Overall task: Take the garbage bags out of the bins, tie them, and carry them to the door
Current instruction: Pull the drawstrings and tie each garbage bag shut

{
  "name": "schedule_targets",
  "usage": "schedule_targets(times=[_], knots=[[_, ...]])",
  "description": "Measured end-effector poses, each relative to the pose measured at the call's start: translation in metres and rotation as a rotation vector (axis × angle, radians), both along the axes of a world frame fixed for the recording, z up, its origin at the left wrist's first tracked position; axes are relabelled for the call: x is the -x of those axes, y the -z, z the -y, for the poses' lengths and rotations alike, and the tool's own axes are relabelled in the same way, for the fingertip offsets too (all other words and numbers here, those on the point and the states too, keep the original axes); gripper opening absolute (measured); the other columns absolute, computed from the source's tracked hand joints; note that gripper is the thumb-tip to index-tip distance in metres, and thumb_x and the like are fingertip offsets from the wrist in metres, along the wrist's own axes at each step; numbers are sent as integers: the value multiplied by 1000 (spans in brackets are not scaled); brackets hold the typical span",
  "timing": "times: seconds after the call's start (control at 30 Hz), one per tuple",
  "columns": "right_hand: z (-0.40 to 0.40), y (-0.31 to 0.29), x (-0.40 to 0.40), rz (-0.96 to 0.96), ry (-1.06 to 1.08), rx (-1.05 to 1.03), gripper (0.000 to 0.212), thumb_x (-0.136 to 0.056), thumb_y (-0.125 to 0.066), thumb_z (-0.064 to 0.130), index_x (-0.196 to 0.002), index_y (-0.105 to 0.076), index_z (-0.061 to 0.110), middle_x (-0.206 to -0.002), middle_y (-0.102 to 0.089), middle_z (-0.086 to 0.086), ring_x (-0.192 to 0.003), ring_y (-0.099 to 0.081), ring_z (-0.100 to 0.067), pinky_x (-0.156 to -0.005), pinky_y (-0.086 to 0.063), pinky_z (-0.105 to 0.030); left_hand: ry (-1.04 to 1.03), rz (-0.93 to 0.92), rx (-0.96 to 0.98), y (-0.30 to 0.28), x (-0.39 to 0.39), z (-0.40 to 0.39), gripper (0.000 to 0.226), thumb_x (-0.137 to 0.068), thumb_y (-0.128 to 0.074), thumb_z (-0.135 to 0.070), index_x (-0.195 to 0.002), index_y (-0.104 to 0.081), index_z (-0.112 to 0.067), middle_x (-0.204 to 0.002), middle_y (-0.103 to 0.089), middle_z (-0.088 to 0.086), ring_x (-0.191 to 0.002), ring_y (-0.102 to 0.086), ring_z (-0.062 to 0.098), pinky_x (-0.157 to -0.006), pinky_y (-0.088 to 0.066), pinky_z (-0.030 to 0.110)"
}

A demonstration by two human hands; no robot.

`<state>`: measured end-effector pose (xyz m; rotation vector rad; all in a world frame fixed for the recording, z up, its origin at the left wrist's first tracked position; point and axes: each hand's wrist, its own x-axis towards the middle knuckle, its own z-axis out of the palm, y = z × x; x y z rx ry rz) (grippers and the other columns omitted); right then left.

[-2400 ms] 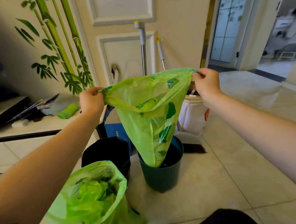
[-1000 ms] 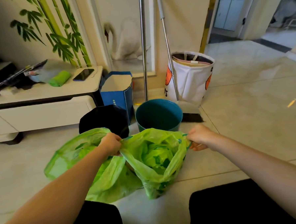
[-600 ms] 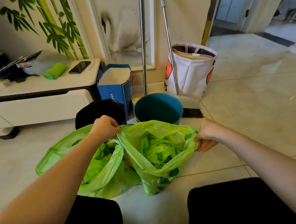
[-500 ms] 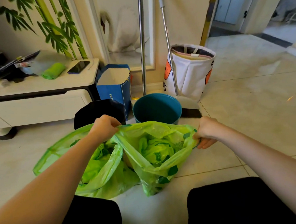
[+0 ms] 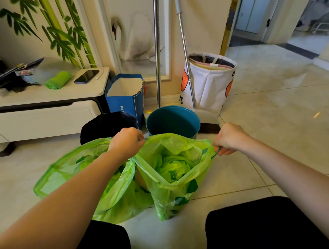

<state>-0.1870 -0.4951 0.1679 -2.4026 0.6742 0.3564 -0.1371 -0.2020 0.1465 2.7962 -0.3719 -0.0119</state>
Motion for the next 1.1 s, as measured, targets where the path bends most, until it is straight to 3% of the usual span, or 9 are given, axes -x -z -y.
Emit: schedule_targets(times=[0.2, 0.37, 0.5, 0.6, 0.77, 0.87, 0.97, 1.03, 1.1], knots=[[3, -11, 2, 132, -20, -26, 28, -79, -65, 19, -54, -72, 7, -57, -72, -8, -58, -72, -17, -59, -60, -29, -51, 51, 319, -11, 0, 12, 17, -88, -60, -29, -90, -73, -19, -80, -70, -4, -76, -65, 12, -73, -55, 31], [-6, -21, 9, 298, 20, -346, 29, -91, -57, 24, -66, -64, 11, -57, -69, 0, -57, -69, -14, -68, -58, -33, -129, -67, 727, -21, 1, 23, 17, -88, -62, -24, -76, -72, -15, -74, -69, -4, -67, -60, 7, -65, -47, 21], [-20, -38, 13, 472, 30, -530, 20, -94, -53, 20, -77, -58, 12, -65, -63, -2, -57, -62, -12, -71, -57, -35, -205, -132, 998, -33, 1, 26, 20, -90, -60, -21, -79, -71, -9, -79, -71, 6, -74, -62, 17, -77, -56, 34], [-27, -48, 16, 590, 49, -664, 16, -94, -54, 14, -80, -59, 9, -63, -57, -4, -58, -56, -17, -71, -57, -35, -228, -90, 1075, -42, -2, 26, 19, -90, -59, -22, -79, -70, -11, -76, -69, 6, -76, -62, 19, -81, -56, 38], [-39, -63, 16, 745, 58, -871, 13, -88, -60, 6, -96, -66, -2, -64, -57, -5, -63, -53, -19, -62, -52, -30, -174, 22, 1167, -61, 1, 31, 19, -88, -61, -25, -72, -69, -18, -68, -67, -2, -68, -63, 10, -70, -53, 27], [-44, -71, 14, 824, 25, -922, 24, -84, -60, 2, -102, -69, 15, -66, -65, -2, -64, -60, -16, -58, -53, -26, -107, 74, 1260, -75, 5, 36, 15, -87, -61, -25, -79, -71, -17, -70, -68, -3, -68, -62, 12, -69, -55, 26], [-47, -68, 12, 752, 5, -886, 40, -86, -60, 4, -118, -59, 29, -79, -68, -7, -64, -65, -17, -59, -55, -29, -39, 85, 1256, -80, 11, 39, 13, -89, -61, -21, -85, -70, -12, -70, -67, -2, -63, -60, 11, -64, -53, 20], [-50, -66, 10, 751, 5, -818, 35, -88, -58, 4, -121, -60, 16, -80, -68, -6, -61, -64, -14, -58, -54, -29, -34, 74, 1209, -80, 15, 39, 13, -91, -59, -18, -87, -70, -11, -73, -67, 1, -63, -60, 11, -63, -53, 20], [-52, -66, 9, 791, -19, -733, 22, -88, -60, 7, -110, -66, 4, -76, -69, -2, -58, -61, -10, -55, -52, -25, -35, 70, 1184, -79, 17, 38, 14, -92, -59, -18, -91, -70, -10, -76, -67, 4, -64, -61, 11, -63, -53, 19]])
